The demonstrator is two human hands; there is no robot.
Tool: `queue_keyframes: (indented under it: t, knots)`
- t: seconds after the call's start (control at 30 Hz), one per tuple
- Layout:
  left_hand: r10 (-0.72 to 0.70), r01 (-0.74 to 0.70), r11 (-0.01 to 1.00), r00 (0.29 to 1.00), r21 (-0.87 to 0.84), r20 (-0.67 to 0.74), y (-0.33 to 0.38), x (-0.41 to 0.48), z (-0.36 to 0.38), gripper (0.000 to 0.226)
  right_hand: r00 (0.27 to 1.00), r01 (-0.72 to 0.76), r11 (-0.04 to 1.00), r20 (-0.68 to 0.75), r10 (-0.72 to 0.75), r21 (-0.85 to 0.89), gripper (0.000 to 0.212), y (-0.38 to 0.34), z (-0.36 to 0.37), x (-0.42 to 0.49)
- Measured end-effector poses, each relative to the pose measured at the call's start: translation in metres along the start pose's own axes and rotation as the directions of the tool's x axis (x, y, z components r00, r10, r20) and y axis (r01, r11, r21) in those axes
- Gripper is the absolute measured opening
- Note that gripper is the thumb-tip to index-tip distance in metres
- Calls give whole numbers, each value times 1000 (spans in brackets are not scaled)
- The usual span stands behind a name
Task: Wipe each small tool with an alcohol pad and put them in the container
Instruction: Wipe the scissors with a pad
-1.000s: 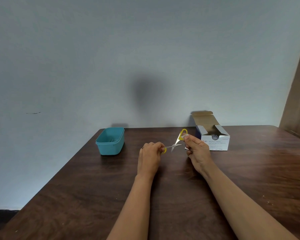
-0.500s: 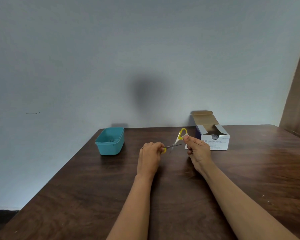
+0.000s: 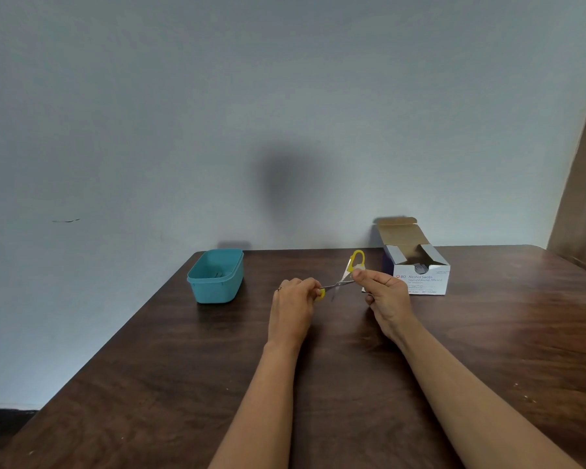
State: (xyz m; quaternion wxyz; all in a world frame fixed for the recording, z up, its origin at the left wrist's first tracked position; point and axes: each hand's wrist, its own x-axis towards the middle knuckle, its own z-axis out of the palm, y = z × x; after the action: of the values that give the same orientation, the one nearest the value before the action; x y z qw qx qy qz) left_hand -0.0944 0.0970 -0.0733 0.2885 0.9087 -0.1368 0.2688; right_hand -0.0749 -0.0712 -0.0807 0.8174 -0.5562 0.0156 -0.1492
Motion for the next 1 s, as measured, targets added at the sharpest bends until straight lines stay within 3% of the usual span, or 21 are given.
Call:
queue_keyframes:
  t: [0.17, 0.23, 0.33, 0.57, 0.7, 0.83, 1.0]
  knots:
    - [38, -38, 999, 999, 30, 16, -1, 0, 1, 18, 1000, 12, 999, -26, -11, 42, 7, -1, 2, -3]
    - [94, -99, 992, 993, 83, 68, 2, 0, 4, 17, 999, 32, 999, -5, -32, 9, 16, -3, 6, -6]
    - [168, -181, 973, 981, 143, 95, 9, -1, 9, 14, 996, 73, 993, 55, -68, -97, 13, -2, 13, -11]
    - [112, -114, 987, 993, 111, 25, 3, 0, 7, 16, 989, 118, 975, 112, -98, -190, 11, -9, 10, -13]
    - [136, -137, 983, 991, 119, 14, 4, -1, 7, 15, 967, 219, 873, 216, -135, -435, 10, -18, 8, -11]
    - [136, -135, 984, 991, 119, -1, 4, -1, 7, 17, 954, 273, 686, 282, -103, -674, 7, -32, 2, -8]
    - [152, -151, 980, 988, 133, 0, 4, -2, 6, 16, 943, 296, 485, 333, -9, -823, 6, -44, 0, -4]
